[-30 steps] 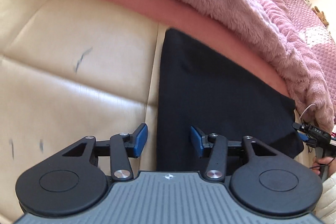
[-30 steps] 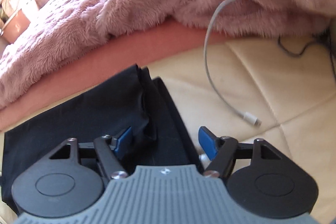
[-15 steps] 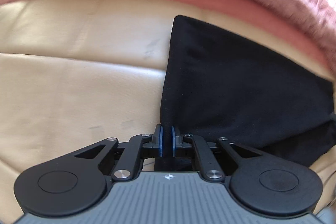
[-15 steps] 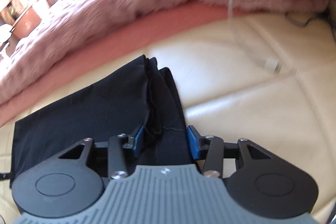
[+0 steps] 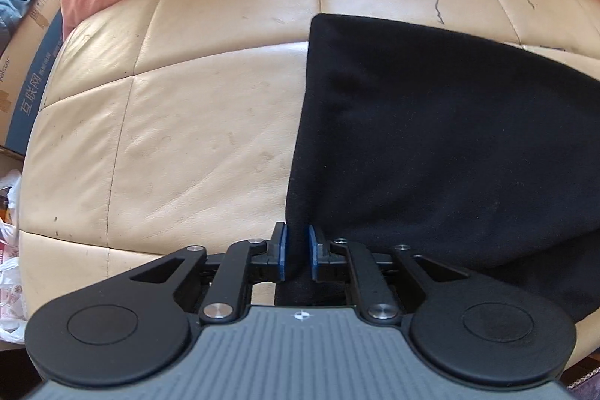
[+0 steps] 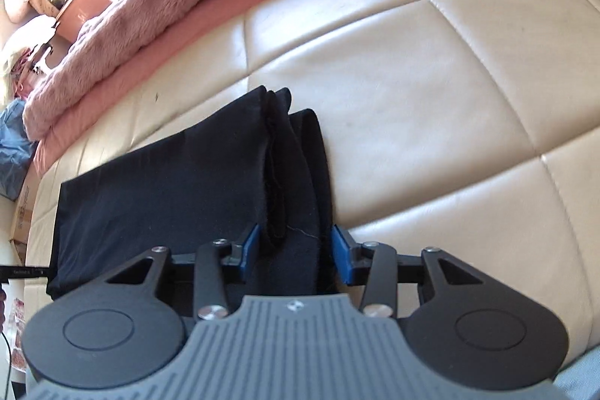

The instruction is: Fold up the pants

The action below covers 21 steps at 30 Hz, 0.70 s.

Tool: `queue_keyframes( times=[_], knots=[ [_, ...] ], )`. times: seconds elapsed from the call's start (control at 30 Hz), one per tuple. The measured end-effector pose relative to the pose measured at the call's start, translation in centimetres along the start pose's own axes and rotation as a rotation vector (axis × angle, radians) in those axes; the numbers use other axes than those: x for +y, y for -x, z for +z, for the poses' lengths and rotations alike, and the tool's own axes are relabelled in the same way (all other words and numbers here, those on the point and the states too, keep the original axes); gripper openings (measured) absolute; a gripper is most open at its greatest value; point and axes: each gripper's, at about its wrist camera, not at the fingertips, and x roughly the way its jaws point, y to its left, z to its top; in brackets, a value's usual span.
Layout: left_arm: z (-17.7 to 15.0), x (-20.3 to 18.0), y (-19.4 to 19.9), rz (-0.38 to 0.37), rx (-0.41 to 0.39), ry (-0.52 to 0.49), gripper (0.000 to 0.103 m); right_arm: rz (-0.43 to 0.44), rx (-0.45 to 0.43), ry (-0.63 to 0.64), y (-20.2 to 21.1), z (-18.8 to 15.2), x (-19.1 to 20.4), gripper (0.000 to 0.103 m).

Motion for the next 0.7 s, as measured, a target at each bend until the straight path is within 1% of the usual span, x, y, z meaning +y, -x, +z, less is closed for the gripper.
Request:
queue_keyframes(
  times=[0.1, 0.17, 0.2, 0.23, 0.3, 0.4, 0.43, 0.5, 0.53, 0.57, 0.63, 0.7],
  knots=[
    [-0.3, 0.4, 0.6, 0.000, -0.049, 0.012, 0.021, 0.030, -0.004, 0.004, 0.3, -0.2, -0.3, 0.040],
    [-0.1, 0.2, 1.7, 0.012, -0.101, 0.053, 0.021, 0.078, 0.002, -0.004, 0.9, 0.4, -0.9, 0.048],
    [0.0, 0.2, 2.4, 0.013, -0.136, 0.077, 0.021, 0.109, -0.005, -0.011, 1.5, 0.7, -1.4, 0.057],
    [0.1, 0.1, 3.0, 0.007, -0.172, 0.101, 0.021, 0.143, -0.010, -0.024, 1.8, 1.0, -1.8, 0.064],
    [0.1, -0.3, 4.4, -0.045, -0.237, 0.138, 0.021, 0.216, -0.003, -0.066, 2.3, 1.7, -3.3, 0.064],
    [0.2, -2.5, 5.8, -0.163, -0.289, 0.116, 0.021, 0.301, 0.029, -0.165, 1.5, 2.7, -5.6, 0.064],
    [0.2, -3.6, 6.1, -0.193, -0.300, 0.093, 0.021, 0.323, 0.046, -0.196, 0.9, 2.8, -6.3, 0.063],
    [0.9, -6.0, 5.8, -0.239, -0.299, 0.048, 0.021, 0.321, 0.077, -0.251, -0.3, 3.0, -7.4, 0.062],
    [1.0, -7.1, 5.6, -0.259, -0.298, 0.030, 0.021, 0.341, 0.081, -0.278, -0.6, 2.9, -7.9, 0.059],
    [1.0, -8.4, 5.3, -0.277, -0.292, 0.012, 0.021, 0.368, 0.086, -0.304, -0.8, 2.9, -8.4, 0.059],
    [1.1, -10.3, 4.3, -0.292, -0.273, -0.016, 0.021, 0.408, 0.116, -0.334, -1.4, 3.2, -9.0, 0.059],
    [1.0, -11.9, 3.2, -0.294, -0.251, -0.039, 0.021, 0.416, 0.139, -0.320, -1.8, 3.5, -8.7, 0.059]
  ],
)
